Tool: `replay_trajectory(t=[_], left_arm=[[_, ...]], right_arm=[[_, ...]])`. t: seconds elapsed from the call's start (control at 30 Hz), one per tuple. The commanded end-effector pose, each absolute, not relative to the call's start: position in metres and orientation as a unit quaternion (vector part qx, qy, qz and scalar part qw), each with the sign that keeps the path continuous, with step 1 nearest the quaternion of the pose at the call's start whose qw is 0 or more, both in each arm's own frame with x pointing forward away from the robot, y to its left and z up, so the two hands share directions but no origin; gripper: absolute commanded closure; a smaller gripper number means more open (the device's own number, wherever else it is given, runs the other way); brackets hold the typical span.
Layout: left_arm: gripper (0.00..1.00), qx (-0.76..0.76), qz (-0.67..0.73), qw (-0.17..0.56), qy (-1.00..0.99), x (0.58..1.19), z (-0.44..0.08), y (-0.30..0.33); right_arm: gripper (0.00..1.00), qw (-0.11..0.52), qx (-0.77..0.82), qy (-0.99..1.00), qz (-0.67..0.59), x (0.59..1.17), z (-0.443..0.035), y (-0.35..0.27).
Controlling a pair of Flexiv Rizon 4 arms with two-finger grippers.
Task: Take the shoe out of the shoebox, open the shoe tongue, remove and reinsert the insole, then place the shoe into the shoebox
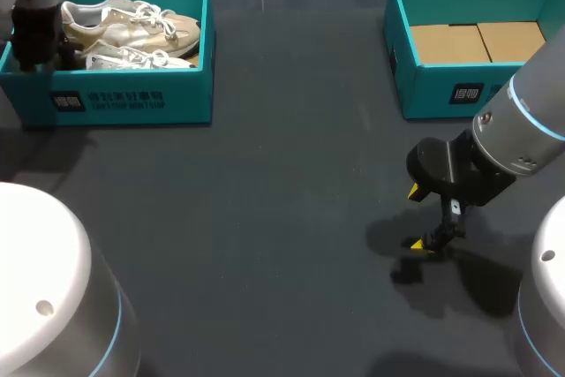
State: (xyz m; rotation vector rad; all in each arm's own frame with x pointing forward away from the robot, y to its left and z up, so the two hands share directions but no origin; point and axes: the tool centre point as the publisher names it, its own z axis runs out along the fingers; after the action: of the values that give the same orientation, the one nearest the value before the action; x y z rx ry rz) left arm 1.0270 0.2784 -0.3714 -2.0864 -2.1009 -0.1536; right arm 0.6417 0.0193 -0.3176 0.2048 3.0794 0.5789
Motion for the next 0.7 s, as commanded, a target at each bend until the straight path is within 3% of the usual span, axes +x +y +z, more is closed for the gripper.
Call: replay_trajectory(t=[0.03, 0.07, 0.17, 0.2, 0.23, 0.7], left_arm=[[0.49, -0.700, -0.053, 0.094, -0.706, 1.030, -0.376, 0.277], [0.51, -0.700, -0.053, 0.095, -0.706, 1.030, -0.377, 0.277], [0.74, -0.699, -0.052, 0.097, -0.707, 1.031, -0.378, 0.277], [0.94, -0.698, -0.052, 0.098, -0.707, 1.031, -0.378, 0.278], [1.00, -0.698, -0.051, 0.099, -0.707, 1.031, -0.379, 0.278], [1.00, -0.699, -0.050, 0.097, -0.707, 1.033, -0.365, 0.292]], right_arm=[[0.00, 0.003, 0.066, 0.981, 0.184, 0.640, -0.318, 0.019], [0.00, 0.003, 0.066, 0.981, 0.184, 0.640, -0.318, 0.019], [0.00, 0.003, 0.066, 0.981, 0.184, 0.640, -0.318, 0.019], [0.00, 0.003, 0.066, 0.981, 0.184, 0.640, -0.318, 0.019], [0.00, 0.003, 0.066, 0.981, 0.184, 0.640, -0.318, 0.019], [0.00, 0.003, 0.066, 0.981, 0.184, 0.640, -0.318, 0.019]])
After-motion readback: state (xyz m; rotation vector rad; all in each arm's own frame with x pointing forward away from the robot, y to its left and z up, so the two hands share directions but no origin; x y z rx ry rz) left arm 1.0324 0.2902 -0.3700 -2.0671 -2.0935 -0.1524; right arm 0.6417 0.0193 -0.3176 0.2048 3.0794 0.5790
